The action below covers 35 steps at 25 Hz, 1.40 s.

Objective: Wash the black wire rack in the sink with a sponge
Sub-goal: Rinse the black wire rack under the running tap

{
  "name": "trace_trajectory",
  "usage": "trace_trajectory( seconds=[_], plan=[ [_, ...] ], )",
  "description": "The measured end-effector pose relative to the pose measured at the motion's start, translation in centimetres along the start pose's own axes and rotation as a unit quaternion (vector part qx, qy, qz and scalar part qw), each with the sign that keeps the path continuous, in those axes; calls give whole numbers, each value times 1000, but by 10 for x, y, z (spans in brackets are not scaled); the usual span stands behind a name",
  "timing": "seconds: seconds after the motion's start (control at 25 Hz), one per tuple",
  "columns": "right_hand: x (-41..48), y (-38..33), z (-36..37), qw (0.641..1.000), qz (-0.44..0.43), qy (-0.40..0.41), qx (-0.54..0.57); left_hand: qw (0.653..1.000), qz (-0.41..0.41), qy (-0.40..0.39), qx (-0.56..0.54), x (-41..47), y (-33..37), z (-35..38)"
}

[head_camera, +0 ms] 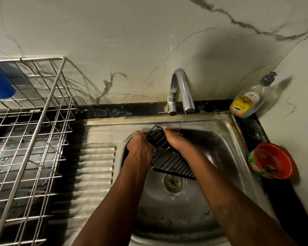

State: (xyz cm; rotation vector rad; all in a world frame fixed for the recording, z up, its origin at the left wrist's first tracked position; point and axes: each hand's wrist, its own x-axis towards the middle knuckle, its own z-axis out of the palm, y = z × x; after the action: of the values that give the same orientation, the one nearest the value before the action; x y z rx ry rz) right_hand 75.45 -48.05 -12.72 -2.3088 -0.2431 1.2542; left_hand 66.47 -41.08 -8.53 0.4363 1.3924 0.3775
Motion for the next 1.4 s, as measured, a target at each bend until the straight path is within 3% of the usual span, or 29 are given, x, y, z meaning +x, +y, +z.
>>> trace_trajectory(
  seconds=[0.16, 0.4, 0.64, 0.88, 1.12, 1.16, 1.28, 1.4],
  plan=[
    [-19, 28, 24, 989, -109, 69, -71, 998, 9, 40, -42, 15, -9, -5],
    [46, 66, -1, 982, 119, 146, 27, 988, 44, 149, -11, 29, -28, -4],
    [-3, 20, 52, 991, -22, 117, -65, 983, 40, 177, 22, 37, -33, -16],
    [67, 54, 8, 974, 125, 188, 29, 985, 72, 155, 40, 36, -37, -9],
    [-11, 17, 56, 989, -75, 120, -39, 981, 71, 171, 52, 38, -37, -13],
    [-7, 23, 52, 988, -69, 133, -47, 982, 74, 169, 42, 39, -38, -16],
    [37, 67, 24, 981, 54, 188, -6, 982, 81, 167, 40, 41, -41, -20],
    [41, 82, 16, 978, 108, 176, 34, 979, 94, 167, 67, 41, -40, -16]
  ],
)
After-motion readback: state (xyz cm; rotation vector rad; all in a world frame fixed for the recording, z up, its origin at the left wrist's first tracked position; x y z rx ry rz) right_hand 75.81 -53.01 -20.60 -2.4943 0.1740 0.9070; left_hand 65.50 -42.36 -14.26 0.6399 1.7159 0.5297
